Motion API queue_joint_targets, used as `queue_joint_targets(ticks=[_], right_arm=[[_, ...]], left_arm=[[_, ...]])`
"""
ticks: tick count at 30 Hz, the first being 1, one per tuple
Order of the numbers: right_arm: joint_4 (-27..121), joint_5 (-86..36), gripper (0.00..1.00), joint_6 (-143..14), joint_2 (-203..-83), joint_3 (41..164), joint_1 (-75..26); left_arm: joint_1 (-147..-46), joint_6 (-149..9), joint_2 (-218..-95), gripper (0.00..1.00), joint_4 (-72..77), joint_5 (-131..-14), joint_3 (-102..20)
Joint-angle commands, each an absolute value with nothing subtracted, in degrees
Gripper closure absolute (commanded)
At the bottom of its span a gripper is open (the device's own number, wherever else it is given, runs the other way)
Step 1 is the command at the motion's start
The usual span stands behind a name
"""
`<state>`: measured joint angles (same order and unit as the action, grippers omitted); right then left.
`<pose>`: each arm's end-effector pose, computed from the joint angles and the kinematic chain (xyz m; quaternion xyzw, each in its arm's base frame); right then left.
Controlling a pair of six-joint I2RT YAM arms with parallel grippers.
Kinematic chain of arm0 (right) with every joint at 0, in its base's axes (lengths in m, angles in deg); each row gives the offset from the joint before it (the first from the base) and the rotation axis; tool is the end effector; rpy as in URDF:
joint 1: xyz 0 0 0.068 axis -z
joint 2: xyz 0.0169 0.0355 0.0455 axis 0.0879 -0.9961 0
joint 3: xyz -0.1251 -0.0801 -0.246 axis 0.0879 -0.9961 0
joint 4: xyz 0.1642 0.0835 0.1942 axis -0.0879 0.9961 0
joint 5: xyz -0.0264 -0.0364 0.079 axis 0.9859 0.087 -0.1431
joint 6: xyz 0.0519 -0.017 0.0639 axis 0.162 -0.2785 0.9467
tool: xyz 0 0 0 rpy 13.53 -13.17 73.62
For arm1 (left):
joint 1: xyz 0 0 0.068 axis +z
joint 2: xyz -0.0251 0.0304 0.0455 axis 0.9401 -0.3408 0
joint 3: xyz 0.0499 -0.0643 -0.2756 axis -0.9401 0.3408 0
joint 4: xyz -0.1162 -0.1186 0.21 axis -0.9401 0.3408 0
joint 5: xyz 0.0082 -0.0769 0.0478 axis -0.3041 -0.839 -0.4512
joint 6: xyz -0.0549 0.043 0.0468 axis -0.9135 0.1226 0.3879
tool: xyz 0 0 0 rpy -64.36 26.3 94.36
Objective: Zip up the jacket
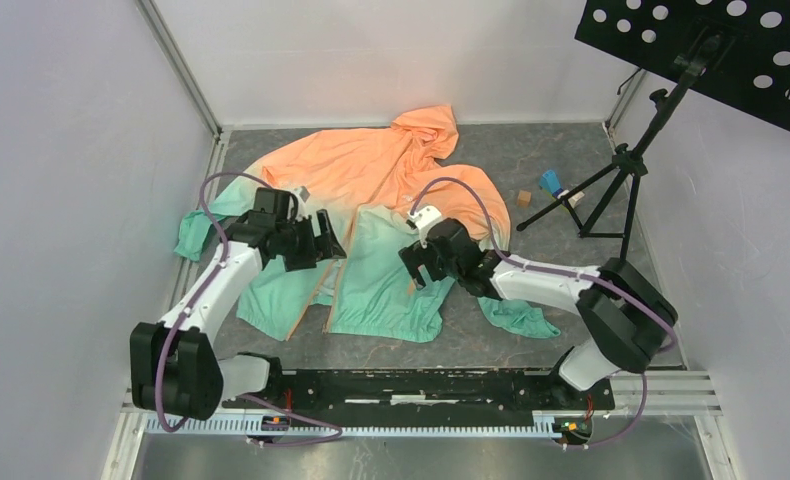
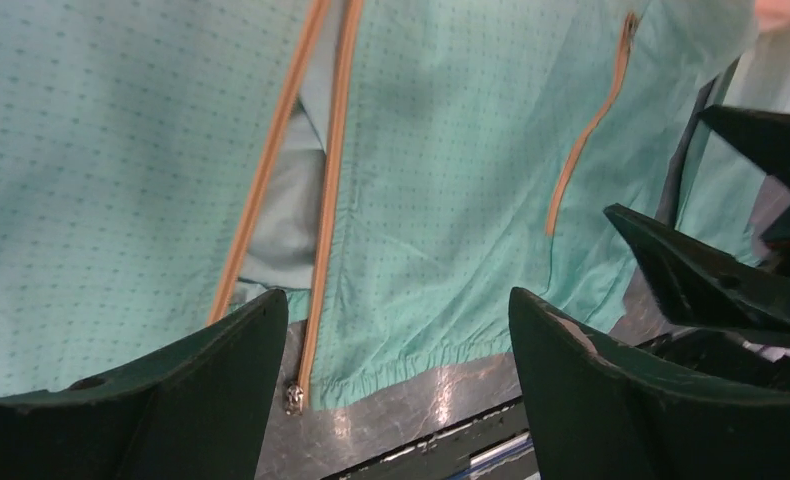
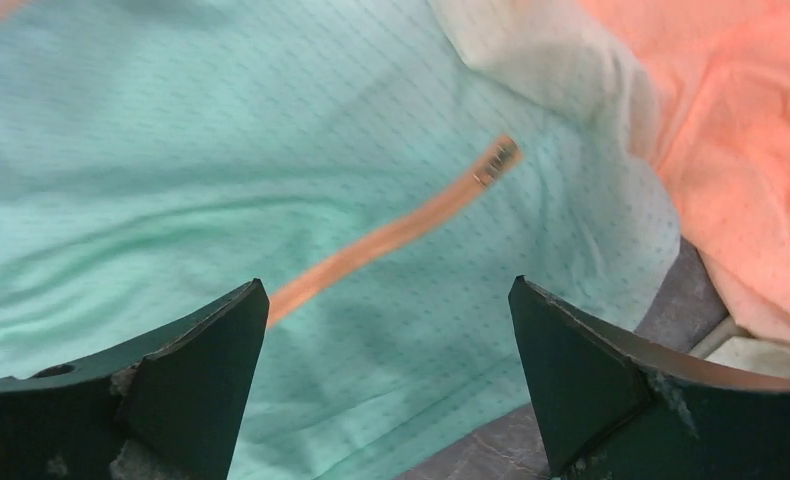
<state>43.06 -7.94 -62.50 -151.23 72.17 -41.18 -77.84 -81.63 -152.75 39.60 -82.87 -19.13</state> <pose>0.2518 0.2460 0.1666 -0.2584 0.8677 0.1303 0.4041 0.2626 -0.0595 0.2232 -0.0837 0.9422 -0.2263 0.2327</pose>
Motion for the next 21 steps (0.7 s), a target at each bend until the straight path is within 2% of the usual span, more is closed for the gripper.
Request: queue_joint_targets(ticks=[1,7,14,16,21], right_arm=[[48.41,-11.79,0.02,-62.20,-147.13,76.90,-43.52],[36.01,-26.40,0.02,-49.51,-144.03,69.75,-47.78],[21.19,-33.56,0.07,-39.40,-146.03,63.44,-49.34],[20.82,-33.85,0.10,-38.84,-146.73,63.35,-49.52],[15.64,-35.33,0.16,-35.82,-148.90,61.59,-50.02]], left_arm=[[-80.60,-76.49,-151.41,0.17,42.63,-79.61,-17.86],[-81.81,-74.31,-160.91,0.30,43.55,-81.10,-22.91],[-83.43,-70.68,-171.48,0.45,45.45,-84.01,-26.59],[-83.43,-70.19,-171.17,0.46,45.62,-83.17,-26.07],[-83.50,-68.68,-171.30,0.42,46.41,-79.59,-25.23]])
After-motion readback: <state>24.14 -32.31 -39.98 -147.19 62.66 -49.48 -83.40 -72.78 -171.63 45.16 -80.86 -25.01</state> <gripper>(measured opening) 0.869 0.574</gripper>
